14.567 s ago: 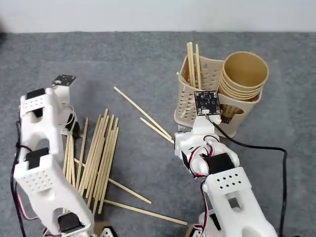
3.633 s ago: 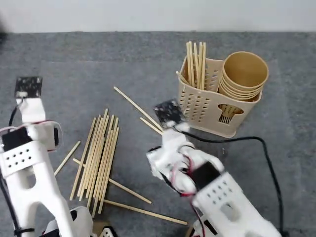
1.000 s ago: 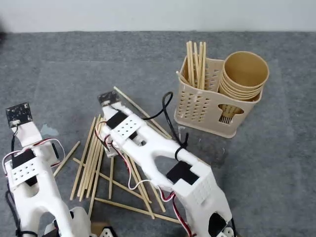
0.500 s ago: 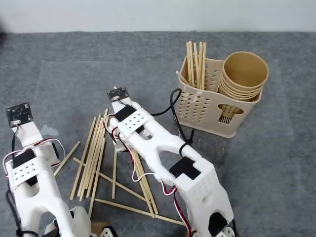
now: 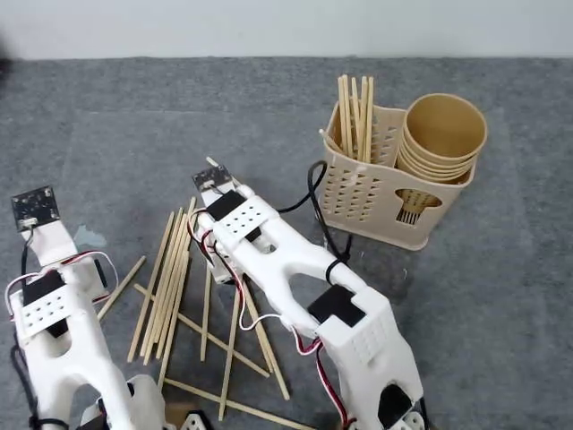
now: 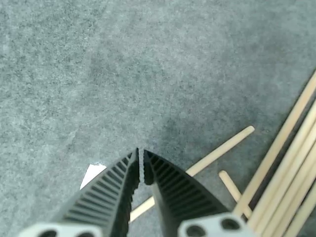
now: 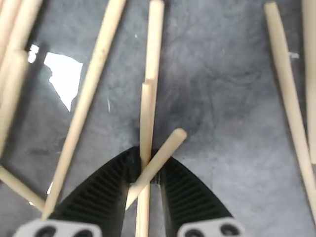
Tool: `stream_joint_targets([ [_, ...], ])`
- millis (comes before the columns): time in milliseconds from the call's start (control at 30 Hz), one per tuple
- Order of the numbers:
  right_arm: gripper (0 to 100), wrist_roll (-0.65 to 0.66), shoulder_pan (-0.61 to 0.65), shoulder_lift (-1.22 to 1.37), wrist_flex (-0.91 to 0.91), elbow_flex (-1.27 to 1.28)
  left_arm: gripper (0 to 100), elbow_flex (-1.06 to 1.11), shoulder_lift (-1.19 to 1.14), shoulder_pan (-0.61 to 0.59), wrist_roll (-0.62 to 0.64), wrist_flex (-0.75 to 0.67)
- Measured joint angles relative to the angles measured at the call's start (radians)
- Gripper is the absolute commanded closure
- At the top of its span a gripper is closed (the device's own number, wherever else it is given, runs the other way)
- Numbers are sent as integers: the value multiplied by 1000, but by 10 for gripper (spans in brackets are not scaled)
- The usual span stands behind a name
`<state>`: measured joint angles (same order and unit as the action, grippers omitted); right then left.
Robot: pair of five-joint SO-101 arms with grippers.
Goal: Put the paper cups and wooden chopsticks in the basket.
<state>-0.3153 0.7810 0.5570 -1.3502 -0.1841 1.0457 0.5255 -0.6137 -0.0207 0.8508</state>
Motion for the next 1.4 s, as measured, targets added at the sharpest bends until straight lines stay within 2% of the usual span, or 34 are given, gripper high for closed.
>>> stream_joint_targets([
  [267,991,20,0,-6,-11,2,985,0,0,0,0,0],
  [433,991,77,-12,-137,-20,2,985,0,0,0,0,0],
  [767,991,212,-172,-451,-18,2,985,0,0,0,0,0],
  [1000,991,233,-241,-572,92,2,985,0,0,0,0,0],
  [1400,991,233,-276,-750,351,2,985,0,0,0,0,-2],
])
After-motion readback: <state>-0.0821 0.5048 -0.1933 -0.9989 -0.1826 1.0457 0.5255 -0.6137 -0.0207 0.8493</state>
